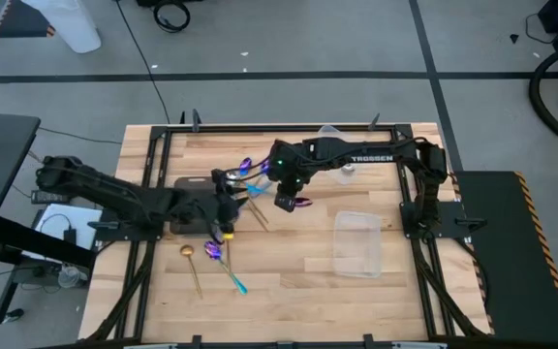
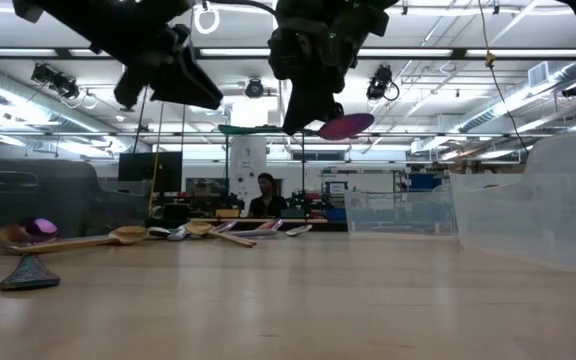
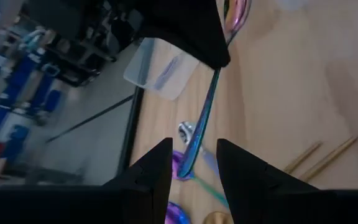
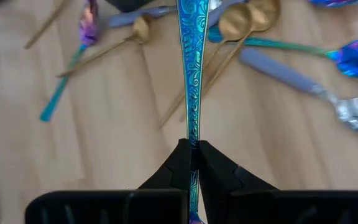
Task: Sort silverware by color (type)
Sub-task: Put the blue spoon into the black bin, then put the purple spoon into the top transparent bin
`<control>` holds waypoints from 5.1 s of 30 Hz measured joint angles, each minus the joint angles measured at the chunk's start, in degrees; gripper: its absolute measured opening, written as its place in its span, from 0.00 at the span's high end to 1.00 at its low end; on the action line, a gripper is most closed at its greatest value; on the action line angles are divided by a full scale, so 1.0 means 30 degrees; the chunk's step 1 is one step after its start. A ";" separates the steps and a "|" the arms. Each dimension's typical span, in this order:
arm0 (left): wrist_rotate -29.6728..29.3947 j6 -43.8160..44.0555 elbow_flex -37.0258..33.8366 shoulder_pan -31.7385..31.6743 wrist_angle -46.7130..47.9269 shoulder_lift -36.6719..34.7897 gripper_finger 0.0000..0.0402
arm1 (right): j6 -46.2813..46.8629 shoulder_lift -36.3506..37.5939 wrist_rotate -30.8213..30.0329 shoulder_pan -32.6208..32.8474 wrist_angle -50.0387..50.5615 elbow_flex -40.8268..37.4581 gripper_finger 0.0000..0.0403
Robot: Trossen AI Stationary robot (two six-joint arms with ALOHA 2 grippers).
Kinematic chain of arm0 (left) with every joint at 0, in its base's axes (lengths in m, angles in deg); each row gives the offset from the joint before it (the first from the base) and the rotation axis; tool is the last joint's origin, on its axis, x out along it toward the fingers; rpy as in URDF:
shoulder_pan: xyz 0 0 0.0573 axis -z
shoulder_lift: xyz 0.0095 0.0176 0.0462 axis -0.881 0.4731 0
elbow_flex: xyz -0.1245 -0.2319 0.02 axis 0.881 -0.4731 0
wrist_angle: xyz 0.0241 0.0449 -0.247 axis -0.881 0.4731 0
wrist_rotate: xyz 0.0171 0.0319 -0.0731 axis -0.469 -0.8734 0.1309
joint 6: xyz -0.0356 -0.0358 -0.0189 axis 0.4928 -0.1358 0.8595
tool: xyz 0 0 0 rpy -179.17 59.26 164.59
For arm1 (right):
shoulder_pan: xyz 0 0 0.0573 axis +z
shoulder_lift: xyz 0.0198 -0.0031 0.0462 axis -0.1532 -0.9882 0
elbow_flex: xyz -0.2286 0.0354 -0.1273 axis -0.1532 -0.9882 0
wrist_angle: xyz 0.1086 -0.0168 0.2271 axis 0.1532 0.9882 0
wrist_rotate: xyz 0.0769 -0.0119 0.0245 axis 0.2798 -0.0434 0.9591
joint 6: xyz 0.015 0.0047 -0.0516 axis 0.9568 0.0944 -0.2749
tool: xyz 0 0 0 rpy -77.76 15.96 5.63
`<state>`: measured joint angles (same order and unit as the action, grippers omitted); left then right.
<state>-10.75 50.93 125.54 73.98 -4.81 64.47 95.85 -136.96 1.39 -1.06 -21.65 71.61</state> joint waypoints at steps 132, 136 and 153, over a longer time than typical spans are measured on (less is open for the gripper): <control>0.6509 3.6014 0.1983 0.3634 2.3055 -0.0947 0.95 | -0.6102 0.4901 -0.5047 -0.0843 -0.9158 -0.3985 0.61; 0.7149 3.4994 0.1983 0.3143 2.2696 -0.0010 0.95 | -0.6246 0.4903 -0.4995 -0.0843 -0.9046 -0.3978 0.61; 0.7475 3.2953 0.3088 0.2911 2.3063 0.1011 0.66 | -0.6257 0.4896 -0.4569 -0.0843 -0.8967 -0.3978 0.61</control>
<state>11.67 149.78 134.81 82.71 64.38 67.50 77.08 -122.27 -12.32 -3.59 -48.55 59.68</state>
